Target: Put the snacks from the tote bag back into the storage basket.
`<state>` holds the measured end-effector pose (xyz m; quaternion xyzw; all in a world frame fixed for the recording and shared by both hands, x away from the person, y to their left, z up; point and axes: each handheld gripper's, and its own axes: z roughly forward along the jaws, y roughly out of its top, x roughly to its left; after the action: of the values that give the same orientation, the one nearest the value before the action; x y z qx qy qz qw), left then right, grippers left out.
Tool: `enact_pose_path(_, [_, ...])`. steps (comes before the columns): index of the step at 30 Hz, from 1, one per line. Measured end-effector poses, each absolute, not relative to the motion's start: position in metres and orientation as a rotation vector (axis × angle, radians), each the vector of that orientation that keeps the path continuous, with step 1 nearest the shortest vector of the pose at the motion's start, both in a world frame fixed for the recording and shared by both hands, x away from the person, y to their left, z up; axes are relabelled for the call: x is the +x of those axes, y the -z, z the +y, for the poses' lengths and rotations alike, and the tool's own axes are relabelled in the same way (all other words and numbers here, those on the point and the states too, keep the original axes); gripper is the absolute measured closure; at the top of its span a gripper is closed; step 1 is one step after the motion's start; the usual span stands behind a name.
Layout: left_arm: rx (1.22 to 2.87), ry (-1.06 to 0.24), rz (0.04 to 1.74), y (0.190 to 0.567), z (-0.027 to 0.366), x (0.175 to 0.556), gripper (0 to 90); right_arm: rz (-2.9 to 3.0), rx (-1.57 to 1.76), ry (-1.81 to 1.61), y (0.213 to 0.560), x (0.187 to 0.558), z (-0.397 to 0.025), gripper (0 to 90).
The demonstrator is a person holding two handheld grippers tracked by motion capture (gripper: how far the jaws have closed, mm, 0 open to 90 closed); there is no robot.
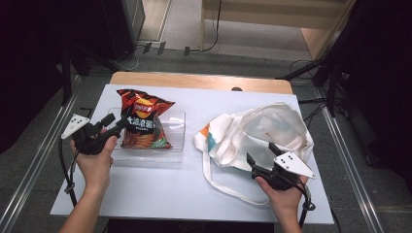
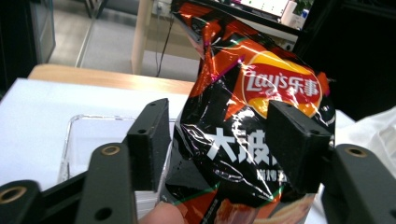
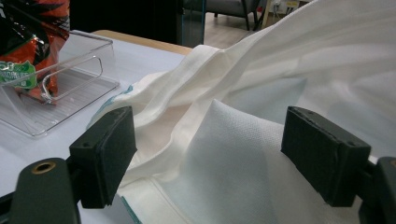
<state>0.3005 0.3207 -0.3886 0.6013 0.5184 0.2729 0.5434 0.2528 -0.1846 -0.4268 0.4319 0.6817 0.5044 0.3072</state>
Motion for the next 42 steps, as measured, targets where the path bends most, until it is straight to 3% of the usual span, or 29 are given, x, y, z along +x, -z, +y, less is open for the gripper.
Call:
enact_pose_path(5, [1.45, -0.665, 1.208, 0.389, 0.322, 0.291, 28.2, 1.807, 1.142, -1.332, 0.428, 0.252, -0.185, 18.3])
enact_pose_path(15, [1.522, -0.676, 1.161, 0.392, 0.32, 0.272, 16.1, 1.799, 1.147, -1.332, 0.427, 0.248, -0.189, 18.2])
enact_pose_path(42, [1.602, -0.679, 1.072, 0.403, 0.324, 0.233, 7.8, 1.783, 1.164, -1.319, 0.428, 0.234, -0.21, 18.1])
